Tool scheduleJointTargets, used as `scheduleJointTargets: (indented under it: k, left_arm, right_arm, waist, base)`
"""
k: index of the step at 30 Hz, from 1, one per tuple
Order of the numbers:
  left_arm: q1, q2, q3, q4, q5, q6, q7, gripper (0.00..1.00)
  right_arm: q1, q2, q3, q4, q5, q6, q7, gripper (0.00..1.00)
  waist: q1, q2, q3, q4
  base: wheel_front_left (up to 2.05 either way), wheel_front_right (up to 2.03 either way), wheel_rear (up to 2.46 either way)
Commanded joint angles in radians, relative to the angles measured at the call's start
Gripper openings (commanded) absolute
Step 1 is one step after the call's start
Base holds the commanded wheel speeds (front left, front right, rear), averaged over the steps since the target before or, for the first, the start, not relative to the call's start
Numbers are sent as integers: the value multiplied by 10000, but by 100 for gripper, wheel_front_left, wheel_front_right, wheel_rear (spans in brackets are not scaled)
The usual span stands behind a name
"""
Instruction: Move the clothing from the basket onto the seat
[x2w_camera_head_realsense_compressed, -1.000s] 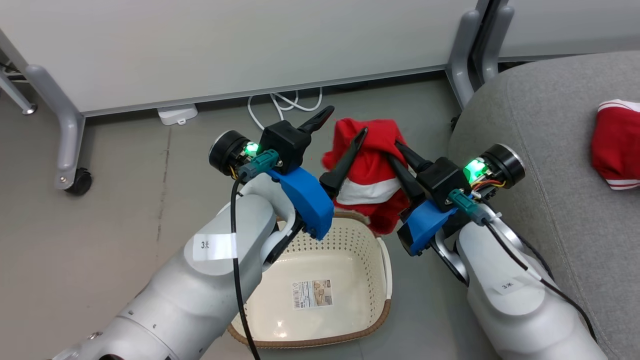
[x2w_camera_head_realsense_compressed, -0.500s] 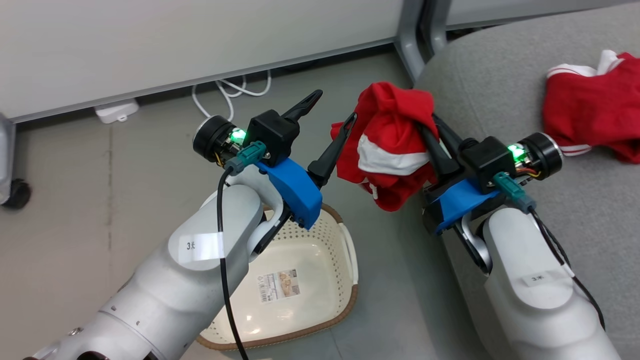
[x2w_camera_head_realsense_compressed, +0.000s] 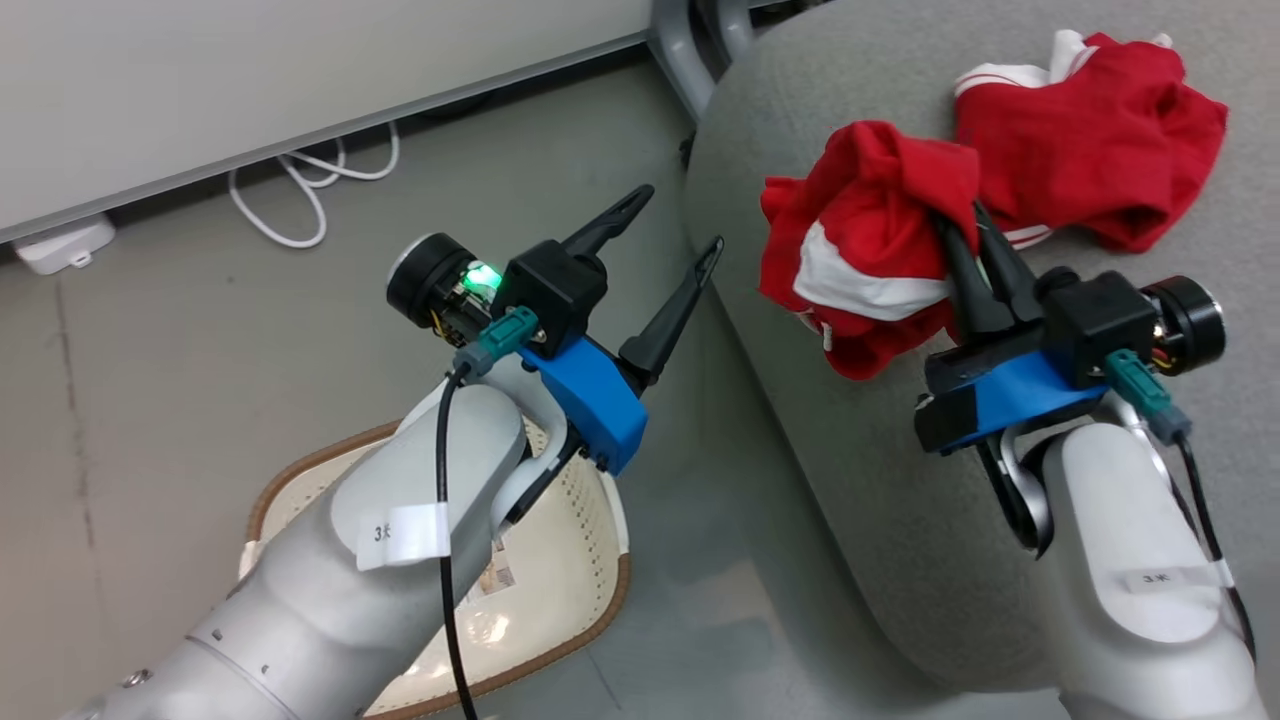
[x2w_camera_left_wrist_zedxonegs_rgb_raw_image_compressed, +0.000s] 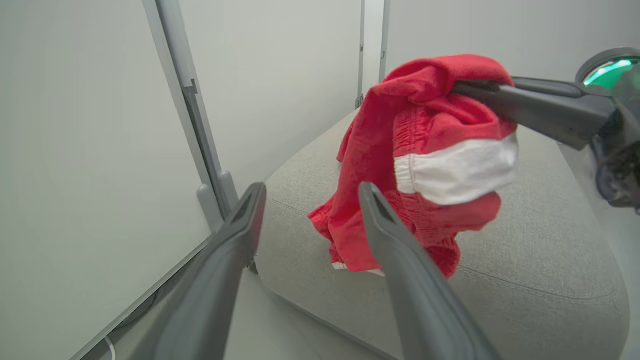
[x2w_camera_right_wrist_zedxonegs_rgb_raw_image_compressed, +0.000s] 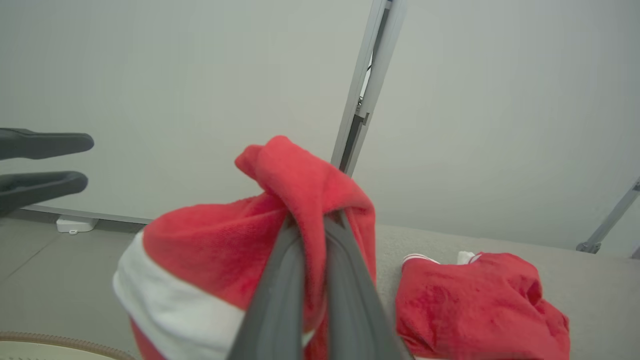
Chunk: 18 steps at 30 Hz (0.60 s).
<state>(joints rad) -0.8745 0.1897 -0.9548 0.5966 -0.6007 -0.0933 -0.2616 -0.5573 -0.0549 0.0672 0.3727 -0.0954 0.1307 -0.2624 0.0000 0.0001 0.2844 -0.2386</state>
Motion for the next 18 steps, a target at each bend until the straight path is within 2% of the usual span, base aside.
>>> scheduleJointTargets:
  k: [1,18]
  left_arm:
    - [148,45,-79,-91,65,29,-48,100]
    - [548,-79,-788,-418,275,-113,-48,100]
  right_arm:
    - [197,2,-196,-219,32,1,-38,0]
    - [1793,33,-1772,-1356,240,1,-37,0]
  waist:
    - [0,-1,96,-309]
    - [0,-1,281,-1468]
  base:
    - [0,0,0]
    - [0,0,0]
